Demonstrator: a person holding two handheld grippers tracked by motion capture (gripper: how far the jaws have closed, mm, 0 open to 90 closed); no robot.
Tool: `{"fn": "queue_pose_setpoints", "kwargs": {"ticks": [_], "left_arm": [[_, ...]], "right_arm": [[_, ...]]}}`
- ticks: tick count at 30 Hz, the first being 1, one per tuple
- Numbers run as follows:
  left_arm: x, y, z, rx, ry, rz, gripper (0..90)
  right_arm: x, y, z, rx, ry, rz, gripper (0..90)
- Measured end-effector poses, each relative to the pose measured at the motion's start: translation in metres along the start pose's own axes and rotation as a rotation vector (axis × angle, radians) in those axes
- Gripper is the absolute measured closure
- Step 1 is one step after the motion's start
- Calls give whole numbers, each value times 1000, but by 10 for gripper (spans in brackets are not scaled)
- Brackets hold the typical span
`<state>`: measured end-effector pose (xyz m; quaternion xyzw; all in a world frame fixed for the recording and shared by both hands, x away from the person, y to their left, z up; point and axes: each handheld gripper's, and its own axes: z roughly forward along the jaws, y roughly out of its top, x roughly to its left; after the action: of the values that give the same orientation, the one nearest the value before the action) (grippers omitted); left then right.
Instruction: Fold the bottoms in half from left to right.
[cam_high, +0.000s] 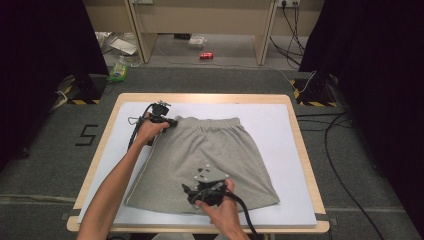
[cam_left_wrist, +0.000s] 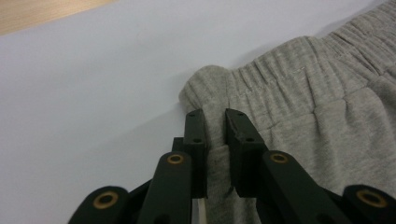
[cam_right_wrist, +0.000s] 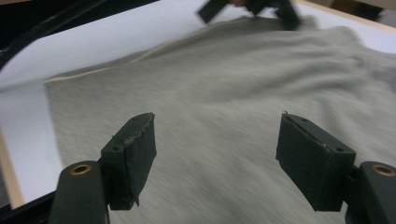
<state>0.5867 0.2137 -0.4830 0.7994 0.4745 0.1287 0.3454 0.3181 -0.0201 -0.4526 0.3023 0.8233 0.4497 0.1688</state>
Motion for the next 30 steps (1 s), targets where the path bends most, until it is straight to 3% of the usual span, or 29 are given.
{"fn": "queue_pose_setpoints", "kwargs": {"ticks": [1, 8, 14, 18, 22, 26, 28, 30], "left_arm": [[0, 0, 0, -1, -1, 1, 791], [2, 0, -1, 1, 1, 5, 795], [2, 0, -3, 8, 19, 24, 796], [7, -2, -3, 3, 4, 4, 797], [7, -2, -3, 3, 2, 10, 797], [8, -3, -3, -1, -6, 3, 796], [9, -3, -3, -1, -12, 0, 796], [9, -3, -3, -4, -12, 0, 795]], "right_arm": [[9, 5, 11, 1, 25, -2, 292], [35, 16, 39, 5, 85, -21, 312], [51, 20, 54, -4, 103, -19, 331], [64, 21, 65, 2, 119, -21, 333], [88, 24, 80, 15, 170, -58, 355], [100, 24, 90, 19, 189, -93, 369], [105, 23, 95, 24, 206, -86, 384], [112, 22, 102, 47, 197, -100, 428]]}}
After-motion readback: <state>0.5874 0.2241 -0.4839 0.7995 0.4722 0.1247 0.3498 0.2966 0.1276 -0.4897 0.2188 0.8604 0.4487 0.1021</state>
